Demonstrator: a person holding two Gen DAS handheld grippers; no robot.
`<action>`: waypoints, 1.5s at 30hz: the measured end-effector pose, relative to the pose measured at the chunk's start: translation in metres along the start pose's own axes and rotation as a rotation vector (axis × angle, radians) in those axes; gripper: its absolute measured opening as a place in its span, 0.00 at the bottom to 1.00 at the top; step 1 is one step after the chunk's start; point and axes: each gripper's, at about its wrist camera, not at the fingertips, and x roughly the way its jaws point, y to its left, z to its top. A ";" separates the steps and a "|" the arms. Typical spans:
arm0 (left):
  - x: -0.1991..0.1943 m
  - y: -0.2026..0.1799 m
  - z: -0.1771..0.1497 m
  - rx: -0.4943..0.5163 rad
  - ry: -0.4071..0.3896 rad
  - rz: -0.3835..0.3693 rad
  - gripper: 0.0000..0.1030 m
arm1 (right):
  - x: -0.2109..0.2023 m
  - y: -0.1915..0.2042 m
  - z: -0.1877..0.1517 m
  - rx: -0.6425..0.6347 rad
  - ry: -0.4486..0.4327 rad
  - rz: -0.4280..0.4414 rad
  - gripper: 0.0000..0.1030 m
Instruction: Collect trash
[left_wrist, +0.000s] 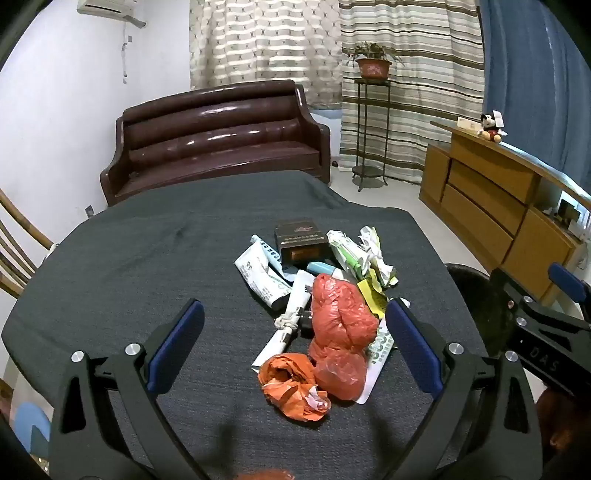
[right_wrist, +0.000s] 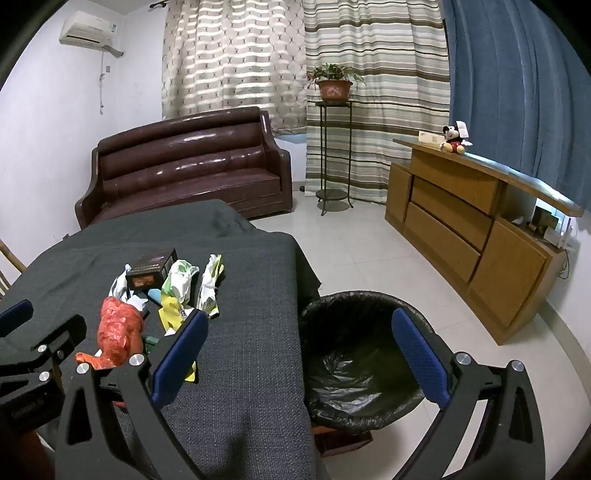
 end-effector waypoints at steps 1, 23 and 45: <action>0.000 0.000 0.000 0.000 0.001 -0.001 0.93 | 0.000 0.000 0.000 0.001 -0.004 0.001 0.95; 0.007 0.004 -0.004 -0.006 0.011 -0.006 0.93 | 0.002 -0.005 -0.001 0.002 -0.001 0.002 0.95; 0.008 0.007 -0.003 -0.003 0.008 -0.008 0.93 | 0.007 -0.006 -0.004 0.001 0.005 0.002 0.95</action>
